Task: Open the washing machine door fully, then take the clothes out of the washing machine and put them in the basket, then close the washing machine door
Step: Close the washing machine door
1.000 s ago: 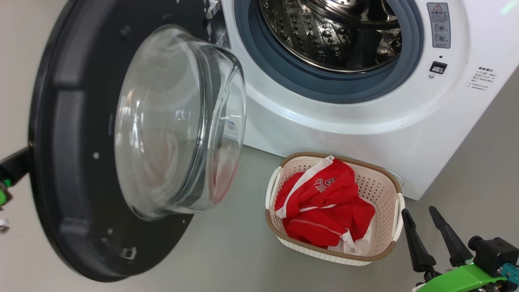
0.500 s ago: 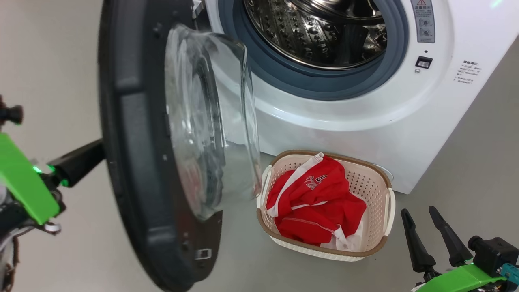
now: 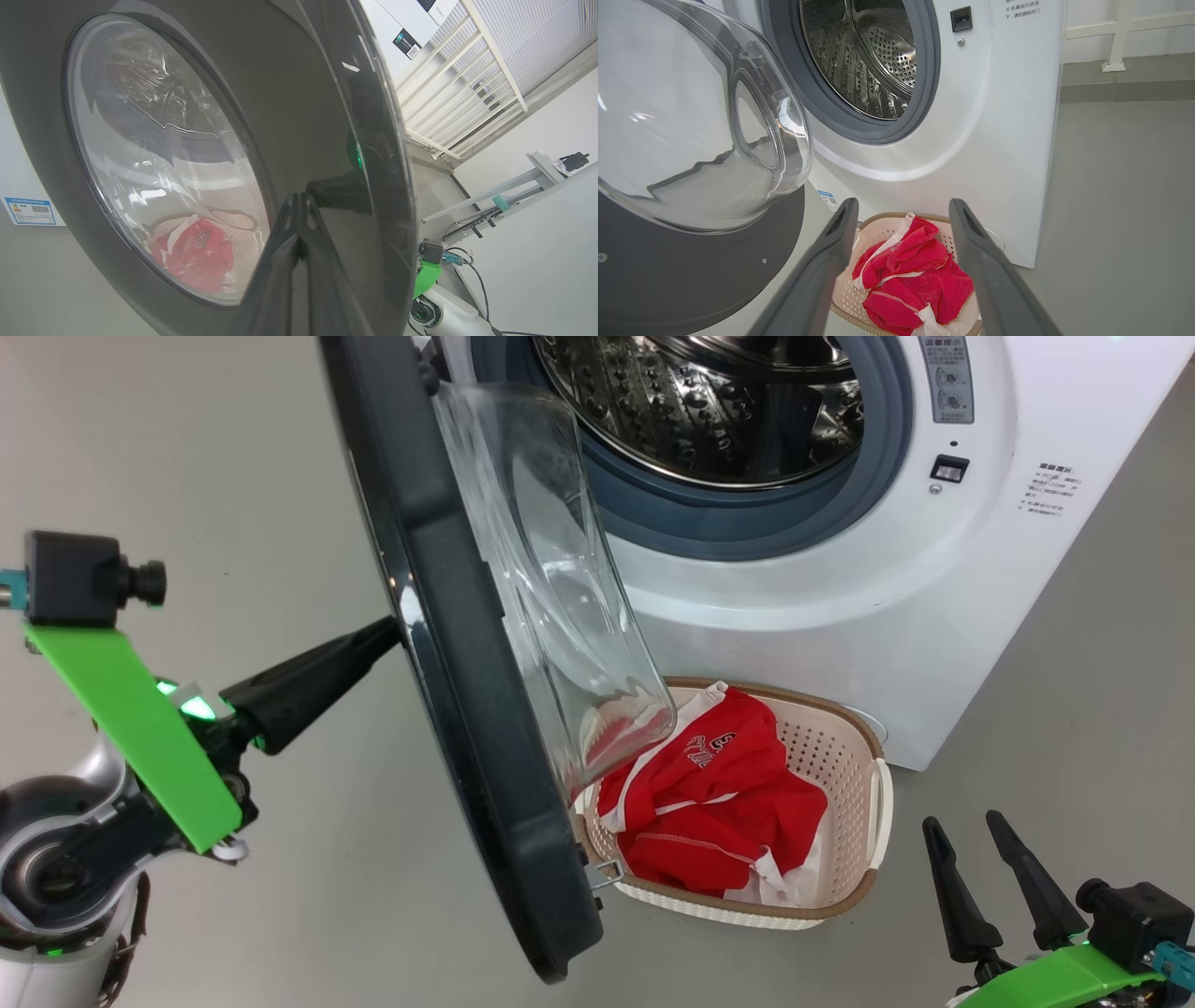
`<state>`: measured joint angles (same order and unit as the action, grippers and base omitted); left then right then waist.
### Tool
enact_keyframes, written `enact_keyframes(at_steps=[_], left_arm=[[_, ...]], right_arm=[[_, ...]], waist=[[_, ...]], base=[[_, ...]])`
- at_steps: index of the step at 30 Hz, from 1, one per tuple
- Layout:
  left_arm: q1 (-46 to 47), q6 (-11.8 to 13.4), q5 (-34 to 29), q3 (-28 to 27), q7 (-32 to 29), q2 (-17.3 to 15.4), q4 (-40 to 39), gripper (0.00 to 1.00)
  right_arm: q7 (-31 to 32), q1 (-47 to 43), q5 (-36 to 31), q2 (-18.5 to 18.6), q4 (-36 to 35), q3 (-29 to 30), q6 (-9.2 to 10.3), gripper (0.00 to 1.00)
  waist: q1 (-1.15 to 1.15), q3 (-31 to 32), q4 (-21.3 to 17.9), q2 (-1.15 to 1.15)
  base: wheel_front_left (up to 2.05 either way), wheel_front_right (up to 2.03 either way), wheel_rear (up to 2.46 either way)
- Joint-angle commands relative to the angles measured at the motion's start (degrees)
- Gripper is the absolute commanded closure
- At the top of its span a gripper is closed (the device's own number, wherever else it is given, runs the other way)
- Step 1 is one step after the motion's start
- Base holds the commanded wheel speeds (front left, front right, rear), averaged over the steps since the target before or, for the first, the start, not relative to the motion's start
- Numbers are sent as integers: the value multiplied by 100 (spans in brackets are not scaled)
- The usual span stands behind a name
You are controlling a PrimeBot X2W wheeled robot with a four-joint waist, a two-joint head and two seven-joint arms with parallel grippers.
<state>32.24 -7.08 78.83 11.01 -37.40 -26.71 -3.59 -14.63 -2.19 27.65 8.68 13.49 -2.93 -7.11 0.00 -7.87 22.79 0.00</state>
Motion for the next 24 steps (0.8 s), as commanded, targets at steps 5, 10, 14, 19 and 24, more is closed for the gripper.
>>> enact_keyframes(at_steps=[5, 10, 14, 19, 24], left_arm=[[260, -41, 60, -104, 261, -339, -99, 100], [172, -41, 52, -19, 518, -451, 10, 100], [44, -41, 22, 50, 738, -515, 126, 100], [-199, -41, 44, 105, 1043, -531, 259, 100], [-505, -41, 37, 150, 1402, -503, 456, 97]], right_arm=[[-37, 152, -27, 56, -116, -149, -37, 0], [-37, 115, -37, 37, -118, -128, -37, 0], [-37, 109, -43, 21, -109, -147, -37, 0], [-37, 102, -42, 24, -104, -182, -37, 0], [-37, 102, -37, 39, -100, -192, -37, 0]], waist=[[0, 33, -34, 0], [0, 69, -16, 0], [0, 118, 1, 0], [0, 159, 23, 0], [0, 182, 33, 0]], base=[[0, 0, 0], [0, 0, 0], [0, 0, 0], [0, 0, 0], [0, 0, 0]])
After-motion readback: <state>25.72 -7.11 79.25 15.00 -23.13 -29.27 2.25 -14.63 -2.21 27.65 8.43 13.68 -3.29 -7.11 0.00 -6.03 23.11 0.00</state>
